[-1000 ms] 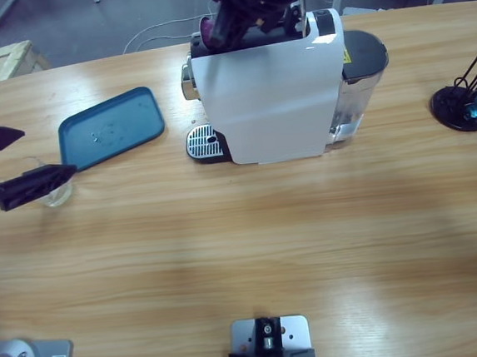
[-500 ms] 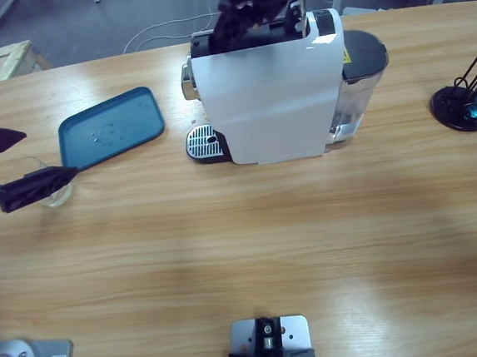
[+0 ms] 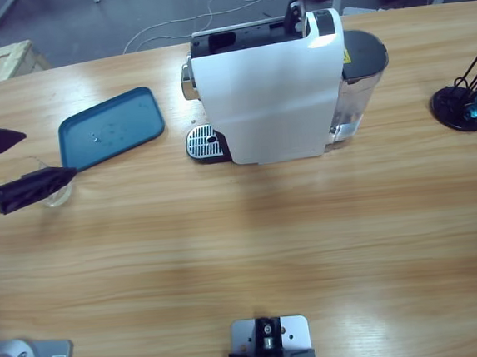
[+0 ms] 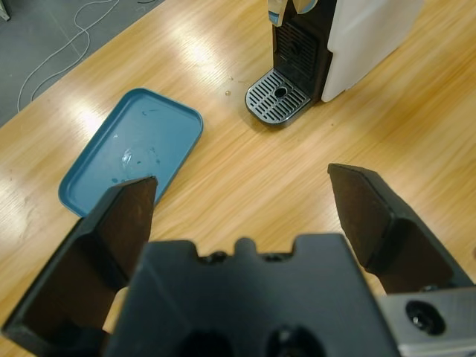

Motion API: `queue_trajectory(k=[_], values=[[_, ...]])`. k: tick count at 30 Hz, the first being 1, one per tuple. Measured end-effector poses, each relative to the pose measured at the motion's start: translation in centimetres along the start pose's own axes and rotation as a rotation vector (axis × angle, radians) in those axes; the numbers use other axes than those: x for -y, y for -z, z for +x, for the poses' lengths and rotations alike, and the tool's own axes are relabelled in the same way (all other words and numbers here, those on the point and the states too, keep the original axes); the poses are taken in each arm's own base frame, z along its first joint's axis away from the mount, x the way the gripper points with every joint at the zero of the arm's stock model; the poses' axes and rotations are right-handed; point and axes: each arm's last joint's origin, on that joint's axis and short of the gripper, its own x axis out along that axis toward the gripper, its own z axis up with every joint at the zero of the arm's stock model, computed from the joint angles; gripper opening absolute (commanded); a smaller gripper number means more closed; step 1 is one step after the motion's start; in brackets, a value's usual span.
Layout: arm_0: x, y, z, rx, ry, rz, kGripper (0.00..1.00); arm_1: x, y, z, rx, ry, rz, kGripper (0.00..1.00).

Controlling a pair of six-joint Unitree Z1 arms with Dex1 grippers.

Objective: Pour coffee

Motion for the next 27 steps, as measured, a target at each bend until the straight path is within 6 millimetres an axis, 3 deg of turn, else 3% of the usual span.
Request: queue_trajectory(k=[4, 9, 14, 23, 27], values=[[0.1, 0.0, -0.2, -0.001, 0.006, -0.017, 0.991, 1.6, -0.6, 0.1, 0.084, 0.081, 0.217, 0.000], [0.1, 0.1, -0.2, -0.005, 0.010, -0.027, 0.991, 2.6, -2.5, 3.9, 0.165, 0.114, 0.429, 0.000], [0.1, 0.1, -0.2, -0.007, 0.010, -0.027, 0.991, 1.4, -2.8, 8.2, 0.150, 0.062, 0.497, 0.000], [0.1, 0.1, -0.2, -0.007, 0.010, -0.029, 0.991, -0.4, -4.4, 8.8, 0.185, -0.101, 0.506, 0.000], [0.1, 0.0, -0.2, -0.007, 0.010, -0.029, 0.991, -1.9, -4.5, 10.3, 0.155, -0.136, 0.485, 0.000]])
